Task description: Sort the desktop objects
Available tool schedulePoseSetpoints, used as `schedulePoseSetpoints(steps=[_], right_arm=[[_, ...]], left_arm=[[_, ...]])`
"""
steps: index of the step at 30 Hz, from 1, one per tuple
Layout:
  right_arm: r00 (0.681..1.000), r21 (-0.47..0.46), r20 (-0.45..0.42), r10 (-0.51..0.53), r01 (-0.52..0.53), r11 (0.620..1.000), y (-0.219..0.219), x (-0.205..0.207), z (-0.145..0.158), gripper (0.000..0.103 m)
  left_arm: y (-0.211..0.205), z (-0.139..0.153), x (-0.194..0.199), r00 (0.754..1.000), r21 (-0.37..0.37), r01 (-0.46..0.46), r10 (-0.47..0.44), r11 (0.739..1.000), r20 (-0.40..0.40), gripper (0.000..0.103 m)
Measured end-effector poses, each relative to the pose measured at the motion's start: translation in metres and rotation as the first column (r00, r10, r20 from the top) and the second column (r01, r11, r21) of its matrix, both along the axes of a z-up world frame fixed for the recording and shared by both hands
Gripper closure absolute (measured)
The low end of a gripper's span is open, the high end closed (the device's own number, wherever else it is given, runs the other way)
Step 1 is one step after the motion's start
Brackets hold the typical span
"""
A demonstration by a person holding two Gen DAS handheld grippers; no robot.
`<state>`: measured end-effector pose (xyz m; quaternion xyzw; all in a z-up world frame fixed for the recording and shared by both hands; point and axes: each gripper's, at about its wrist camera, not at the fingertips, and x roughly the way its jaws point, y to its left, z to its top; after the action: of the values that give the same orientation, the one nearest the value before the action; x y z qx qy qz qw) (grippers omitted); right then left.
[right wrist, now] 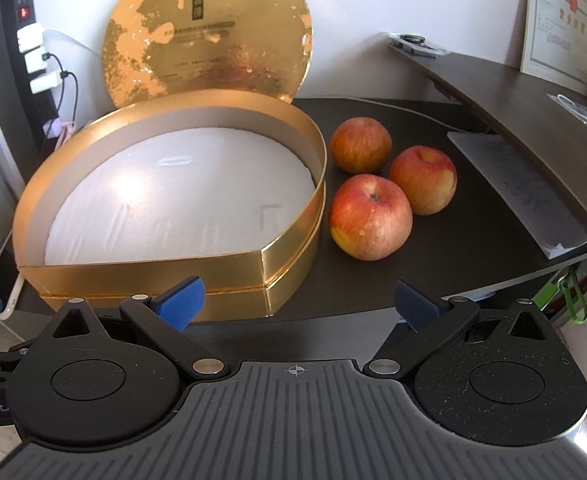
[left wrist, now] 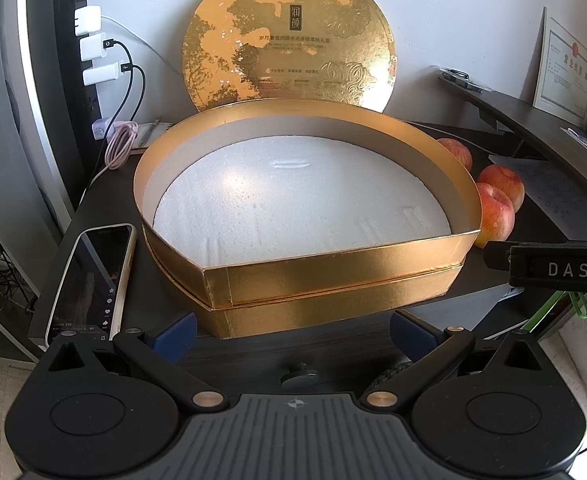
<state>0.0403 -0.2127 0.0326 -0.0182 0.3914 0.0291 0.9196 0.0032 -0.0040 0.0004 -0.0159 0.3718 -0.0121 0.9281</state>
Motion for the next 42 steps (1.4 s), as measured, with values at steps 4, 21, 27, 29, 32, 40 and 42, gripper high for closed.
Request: schedulePoseSetpoints(steps=[4,21,27,29,32,40,42], right_arm=[[1.000,0.002,-0.005,0.003,-0.003,1.000,-0.0003,0.0016,0.0001,0.000],[1.000,0.012,-0.012,0.003,-0.003,1.000,-0.0022,0.0005,-0.0010,0.000],[1.000,0.011,-0.014,0.004,-0.004,1.000,-0.0021,0.0002,-0.0013,0.000],[1.000,0.012,-0.013,0.005,-0.005,1.000,-0.0022,0.0003,-0.0013,0.000],[1.000,0.012,-0.013,0.005,-0.005,1.000,-0.0021,-0.0002,-0.0018,0.000],[1.000,0.013,-0.019,0.004,-0.003,1.000,-0.0027,0.0002,-0.0036,0.000],[1.000,0.013,-0.021,0.003,-0.003,1.000,-0.0032,0.0014,-0.0042,0.000]], left_arm=[[-0.0002,0.0000,-0.0002,1.000,0.001,0.001,-0.001,1.000,0.000,0.000],[0.0006,0.0004,-0.0005,1.000,0.002,0.002,-0.002,1.000,-0.002,0.000],[0.0006,0.0004,-0.0006,1.000,0.002,0.002,-0.002,1.000,-0.004,0.000],[0.0008,0.0004,-0.0008,1.000,0.002,0.002,-0.002,1.000,-0.004,0.000],[0.0009,0.0003,-0.0008,1.000,0.002,0.002,-0.002,1.000,-0.005,0.000],[-0.0007,-0.0013,-0.0008,1.000,0.001,0.008,-0.008,1.000,-0.012,0.000],[-0.0015,-0.0022,-0.0005,1.000,0.002,0.012,-0.012,1.000,-0.018,0.000]])
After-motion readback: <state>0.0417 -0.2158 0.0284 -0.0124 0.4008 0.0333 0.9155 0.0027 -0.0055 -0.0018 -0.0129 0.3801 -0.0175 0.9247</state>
